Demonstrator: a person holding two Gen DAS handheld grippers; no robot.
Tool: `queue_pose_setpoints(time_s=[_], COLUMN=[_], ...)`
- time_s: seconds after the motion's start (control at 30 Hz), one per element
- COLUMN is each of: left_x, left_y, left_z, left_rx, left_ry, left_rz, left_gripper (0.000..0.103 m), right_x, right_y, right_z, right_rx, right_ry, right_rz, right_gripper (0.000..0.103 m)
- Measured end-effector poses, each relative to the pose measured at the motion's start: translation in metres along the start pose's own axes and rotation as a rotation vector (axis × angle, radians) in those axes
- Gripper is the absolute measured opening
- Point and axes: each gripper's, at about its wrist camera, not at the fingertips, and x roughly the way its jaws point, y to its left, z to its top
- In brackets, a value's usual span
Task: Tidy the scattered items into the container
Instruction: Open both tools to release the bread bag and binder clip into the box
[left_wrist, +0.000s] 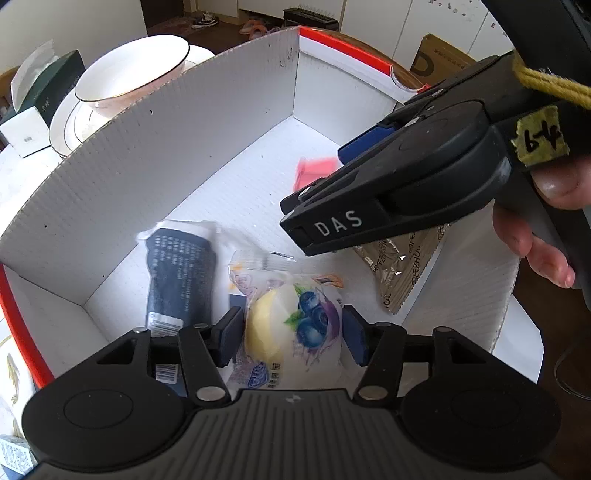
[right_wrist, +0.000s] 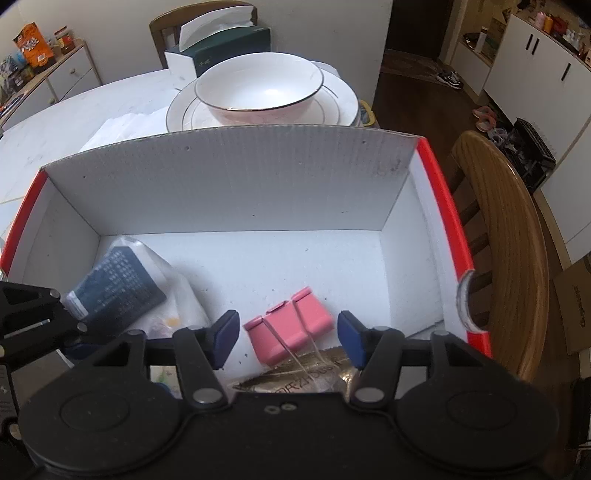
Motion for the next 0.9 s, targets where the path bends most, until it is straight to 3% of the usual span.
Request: queue_pose_setpoints(time_s=[0.3,0.9], left_x=[-0.027,-0.111], left_y=[0.008,0.020], left_z=[-0.010,-0.049], left_rx=[-0.051,-0.110], left_ry=[-0.085,-0.314], left_rz=[-0.016,0.009], left_gripper=[0.073,0.072], right_x=[-0.026,-0.094], right_y=[-0.005,0.021], right_z=[0.002,-0.016], right_rx=[0.016,-0.031], right_ry=[-0.055,-0.160], right_rz=[0.027,0.079], right_gripper=[0.063,0.063])
